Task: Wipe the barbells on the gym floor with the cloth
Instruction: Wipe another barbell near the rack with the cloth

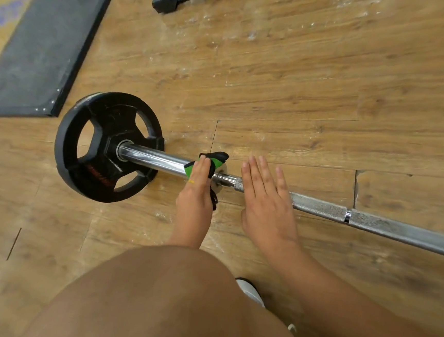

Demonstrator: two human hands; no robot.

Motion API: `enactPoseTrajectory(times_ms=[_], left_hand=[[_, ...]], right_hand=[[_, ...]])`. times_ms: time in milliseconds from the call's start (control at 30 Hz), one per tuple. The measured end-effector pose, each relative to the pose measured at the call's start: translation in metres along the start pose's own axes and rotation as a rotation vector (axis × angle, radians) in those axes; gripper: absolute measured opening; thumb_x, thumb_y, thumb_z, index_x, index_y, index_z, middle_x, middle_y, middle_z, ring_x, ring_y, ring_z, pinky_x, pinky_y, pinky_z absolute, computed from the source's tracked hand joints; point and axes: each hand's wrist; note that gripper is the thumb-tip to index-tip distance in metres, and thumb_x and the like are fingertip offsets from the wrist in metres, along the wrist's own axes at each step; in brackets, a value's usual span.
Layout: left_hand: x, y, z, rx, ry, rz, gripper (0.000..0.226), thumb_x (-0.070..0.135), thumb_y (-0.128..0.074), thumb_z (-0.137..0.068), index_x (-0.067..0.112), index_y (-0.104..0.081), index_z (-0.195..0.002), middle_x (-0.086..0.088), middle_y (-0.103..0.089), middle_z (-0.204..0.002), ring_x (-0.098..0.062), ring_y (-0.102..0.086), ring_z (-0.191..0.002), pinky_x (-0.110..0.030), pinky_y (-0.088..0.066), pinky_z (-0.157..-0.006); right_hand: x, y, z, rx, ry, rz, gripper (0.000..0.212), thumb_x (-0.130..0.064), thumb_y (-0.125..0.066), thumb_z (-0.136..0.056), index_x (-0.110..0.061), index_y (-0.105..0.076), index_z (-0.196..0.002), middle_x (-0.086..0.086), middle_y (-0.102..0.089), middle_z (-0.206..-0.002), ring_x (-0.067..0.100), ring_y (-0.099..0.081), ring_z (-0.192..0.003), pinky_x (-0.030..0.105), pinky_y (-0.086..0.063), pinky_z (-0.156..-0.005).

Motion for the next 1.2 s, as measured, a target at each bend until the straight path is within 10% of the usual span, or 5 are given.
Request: enactPoseTrajectory(times_ms=[267,467,667,1000,1200], left_hand=[[0.004,0.002,-0.022,-0.043,-0.047,0.006,0.043,-0.001,-0.040,-0.104,0.012,-0.054,-0.143,-0.007,-0.056,-0.145,-0.018,-0.033,-0.148,-0.031,-0.038,-0.110],[-0.006,0.000,0.010,0.060,-0.043,0.049,0.047,-0.001,-0.045,-0.102,0.010,-0.049,-0.147,-0.003,-0.048,-0.152,-0.014,-0.038,-0.144,-0.007,-0.028,-0.110],[-0.006,0.021,-0.019,-0.040,-0.051,0.038,0.033,0.014,-0.060,-0.100,0.014,-0.064,-0.133,0.000,-0.059,-0.142,-0.006,-0.047,-0.135,-0.040,-0.026,-0.123],[-0.001,-0.003,-0.049,-0.044,-0.185,0.100,0.032,0.012,-0.042,-0.106,0.016,-0.053,-0.136,0.011,-0.057,-0.122,-0.009,-0.053,-0.113,-0.046,-0.044,-0.102],[-0.007,-0.013,-0.060,-0.004,-0.194,0.113,0.038,0.011,-0.040,-0.107,0.012,-0.051,-0.144,0.007,-0.051,-0.144,-0.016,-0.044,-0.141,-0.023,-0.021,-0.121]], right_hand=[[-0.009,-0.002,0.012,-0.012,0.007,-0.021,0.079,-0.024,-0.030,-0.094,0.000,0.013,-0.156,0.020,0.018,-0.164,0.033,0.020,-0.152,0.054,0.004,-0.123],[-0.009,-0.002,0.013,-0.033,-0.001,-0.050,0.083,-0.023,-0.039,-0.094,-0.001,0.009,-0.157,0.018,0.014,-0.166,0.032,0.019,-0.153,0.054,0.004,-0.123],[-0.005,0.000,0.007,-0.057,-0.004,-0.032,0.082,-0.027,-0.036,-0.095,-0.001,0.010,-0.157,0.017,0.011,-0.166,0.032,0.018,-0.153,0.053,0.005,-0.123],[0.012,0.006,-0.020,-0.086,-0.011,-0.069,0.085,-0.033,-0.040,-0.094,-0.002,0.006,-0.158,0.015,0.003,-0.168,0.030,0.014,-0.154,0.052,0.000,-0.124],[0.023,0.009,-0.040,-0.086,-0.026,-0.085,0.086,-0.037,-0.041,-0.091,-0.002,-0.002,-0.159,0.015,-0.004,-0.168,0.030,0.011,-0.154,0.052,-0.002,-0.125]])
Point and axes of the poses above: each hand's wrist, its own z-axis away from the middle knuckle, its own y-axis out of the back of the hand, x = y × z
